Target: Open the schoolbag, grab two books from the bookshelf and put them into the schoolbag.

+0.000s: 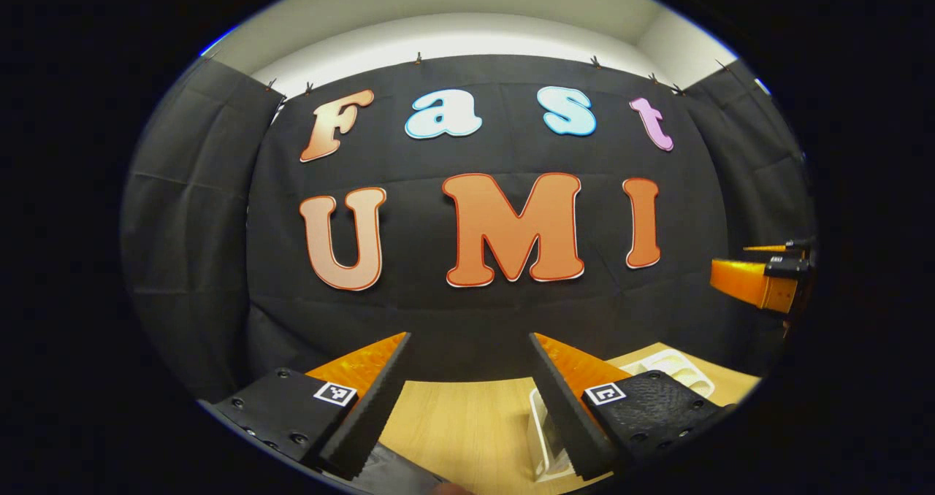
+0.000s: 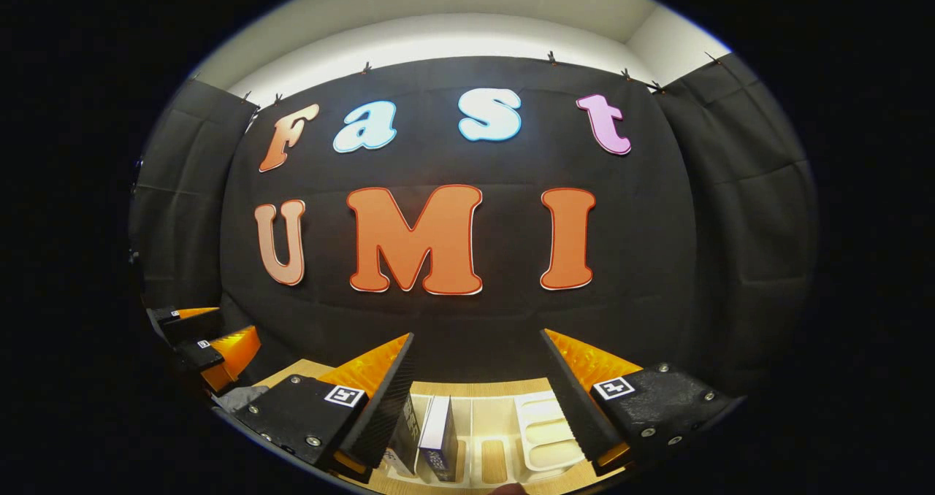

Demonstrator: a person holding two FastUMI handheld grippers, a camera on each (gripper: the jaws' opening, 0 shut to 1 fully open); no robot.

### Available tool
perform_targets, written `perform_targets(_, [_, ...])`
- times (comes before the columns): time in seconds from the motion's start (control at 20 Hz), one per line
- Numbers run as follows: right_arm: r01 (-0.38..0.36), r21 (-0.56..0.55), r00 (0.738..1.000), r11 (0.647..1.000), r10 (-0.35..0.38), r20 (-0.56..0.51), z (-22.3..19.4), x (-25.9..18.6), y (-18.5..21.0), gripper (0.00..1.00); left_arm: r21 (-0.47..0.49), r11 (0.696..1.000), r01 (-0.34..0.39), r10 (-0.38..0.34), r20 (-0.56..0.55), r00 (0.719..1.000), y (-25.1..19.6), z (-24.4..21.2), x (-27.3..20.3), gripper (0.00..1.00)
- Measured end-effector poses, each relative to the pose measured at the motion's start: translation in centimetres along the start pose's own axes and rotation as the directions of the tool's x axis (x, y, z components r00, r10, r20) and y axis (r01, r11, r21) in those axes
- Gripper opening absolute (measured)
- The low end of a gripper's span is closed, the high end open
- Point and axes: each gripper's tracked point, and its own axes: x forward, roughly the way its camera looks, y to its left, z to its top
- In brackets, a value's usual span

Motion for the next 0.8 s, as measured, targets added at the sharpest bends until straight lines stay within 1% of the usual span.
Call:
perform_targets(0.05, [-0.003,0.000,1.000,1.000,0.003,-0.002,-0.2,0.0,-0.1,0.98,0.027,1.000,-0.006,0.007,-0.014,1.000,0.2,-0.9,-0.3,0.97])
perform_targets(0.2, [-0.013,-0.011,1.000,1.000,0.013,-0.012,-0.6,0.7,-0.6,0.98,0.128,0.991,-0.031,0.039,-0.059,0.998,0.6,-3.6,-1.1,0.97])
perform_targets(0.25, [-0.016,-0.019,1.000,1.000,0.016,-0.014,-0.8,0.9,-0.7,0.98,0.165,0.985,-0.041,0.054,-0.075,0.996,0.8,-4.5,-1.4,0.97])
perform_targets(0.3, [-0.019,-0.025,1.000,1.000,0.019,-0.017,-0.9,1.1,-1.0,0.98,0.193,0.980,-0.048,0.067,-0.094,0.993,1.0,-5.6,-1.7,1.00])
perform_targets(0.35, [-0.025,-0.030,1.000,0.999,0.025,-0.017,-1.0,1.4,-1.1,0.98,0.221,0.974,-0.053,0.079,-0.113,0.990,1.2,-6.7,-2.1,0.97])
perform_targets(0.45, [-0.034,-0.036,0.999,0.999,0.034,-0.017,-1.3,1.8,-1.5,0.98,0.283,0.957,-0.064,0.110,-0.152,0.982,1.7,-9.2,-2.8,0.97])
perform_targets(0.55, [-0.044,-0.035,0.999,0.998,0.043,-0.026,-1.7,2.4,-1.8,0.98,0.360,0.931,-0.065,0.141,-0.189,0.972,2.2,-11.6,-3.8,0.97])
perform_targets(0.65, [-0.053,-0.035,0.998,0.998,0.052,-0.032,-2.2,2.8,-2.3,0.98,0.438,0.897,-0.055,0.168,-0.222,0.960,2.4,-14.4,-4.8,0.97])
perform_targets(0.8, [-0.066,-0.046,0.997,0.997,0.064,-0.039,-2.8,3.4,-2.9,0.98,0.528,0.849,-0.026,0.201,-0.277,0.940,2.3,-18.0,-6.5,0.97])
